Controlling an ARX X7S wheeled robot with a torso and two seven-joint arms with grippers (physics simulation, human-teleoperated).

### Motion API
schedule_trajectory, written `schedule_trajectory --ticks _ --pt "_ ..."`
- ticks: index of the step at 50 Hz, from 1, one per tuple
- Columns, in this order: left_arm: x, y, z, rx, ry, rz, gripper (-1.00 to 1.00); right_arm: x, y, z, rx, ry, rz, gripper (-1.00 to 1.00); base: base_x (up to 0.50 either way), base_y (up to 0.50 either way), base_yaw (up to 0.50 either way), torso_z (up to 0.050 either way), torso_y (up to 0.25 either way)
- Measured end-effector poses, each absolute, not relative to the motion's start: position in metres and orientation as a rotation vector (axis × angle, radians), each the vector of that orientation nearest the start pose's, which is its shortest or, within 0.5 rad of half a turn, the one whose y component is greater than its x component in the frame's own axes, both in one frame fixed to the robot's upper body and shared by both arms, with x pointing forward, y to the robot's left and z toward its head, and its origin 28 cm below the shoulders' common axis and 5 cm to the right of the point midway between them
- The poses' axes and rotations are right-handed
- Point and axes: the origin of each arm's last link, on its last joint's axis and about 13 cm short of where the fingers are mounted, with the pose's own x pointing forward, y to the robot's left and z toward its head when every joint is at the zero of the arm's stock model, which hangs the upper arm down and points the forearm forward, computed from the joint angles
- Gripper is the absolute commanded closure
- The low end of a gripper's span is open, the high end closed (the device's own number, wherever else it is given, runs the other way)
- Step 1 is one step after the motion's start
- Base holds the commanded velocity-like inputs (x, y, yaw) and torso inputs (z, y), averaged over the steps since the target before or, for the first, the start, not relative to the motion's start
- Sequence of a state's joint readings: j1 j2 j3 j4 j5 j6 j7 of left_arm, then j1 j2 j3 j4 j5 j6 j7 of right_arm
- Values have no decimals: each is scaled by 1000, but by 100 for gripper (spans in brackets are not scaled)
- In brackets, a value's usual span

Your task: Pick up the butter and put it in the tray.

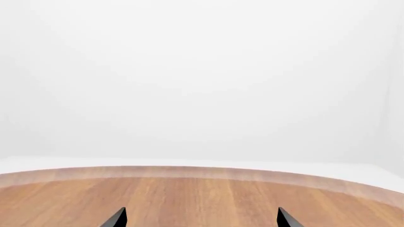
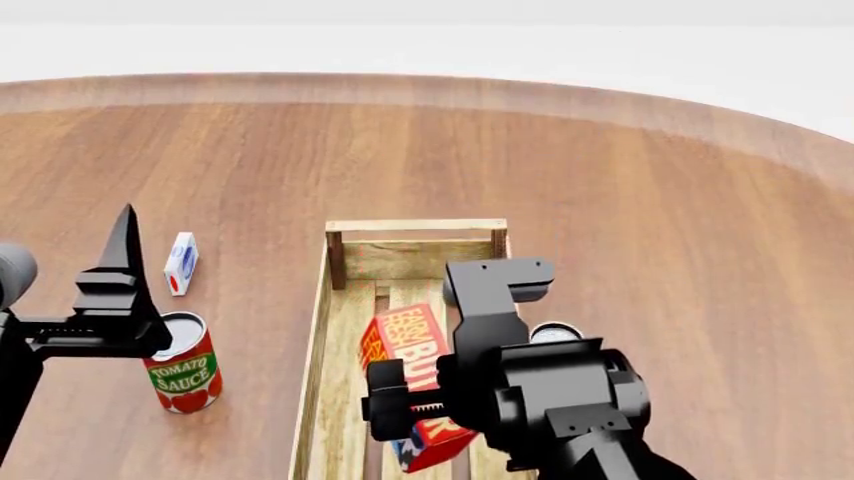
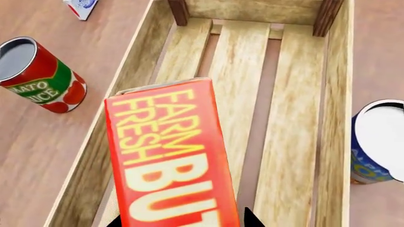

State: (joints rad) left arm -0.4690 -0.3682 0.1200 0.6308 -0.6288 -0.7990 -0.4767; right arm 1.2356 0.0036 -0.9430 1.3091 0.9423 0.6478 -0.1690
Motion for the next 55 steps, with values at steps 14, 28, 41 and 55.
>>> schedule_trajectory --ticks 14,28,41,55 --pt "242 217 190 -37 -169 -15 -100 382 -71 103 40 864 377 100 0 0 0 1 1" --pt "242 217 189 -38 -166 -14 -100 381 -70 103 56 869 388 -100 0 0 0 0 0" --pt "242 217 188 -40 -164 -13 -100 383 -69 106 63 858 394 -100 0 0 0 0 0" --pt "243 219 188 -39 -162 -7 -100 396 -71 142 28 798 376 -100 0 0 0 0 0"
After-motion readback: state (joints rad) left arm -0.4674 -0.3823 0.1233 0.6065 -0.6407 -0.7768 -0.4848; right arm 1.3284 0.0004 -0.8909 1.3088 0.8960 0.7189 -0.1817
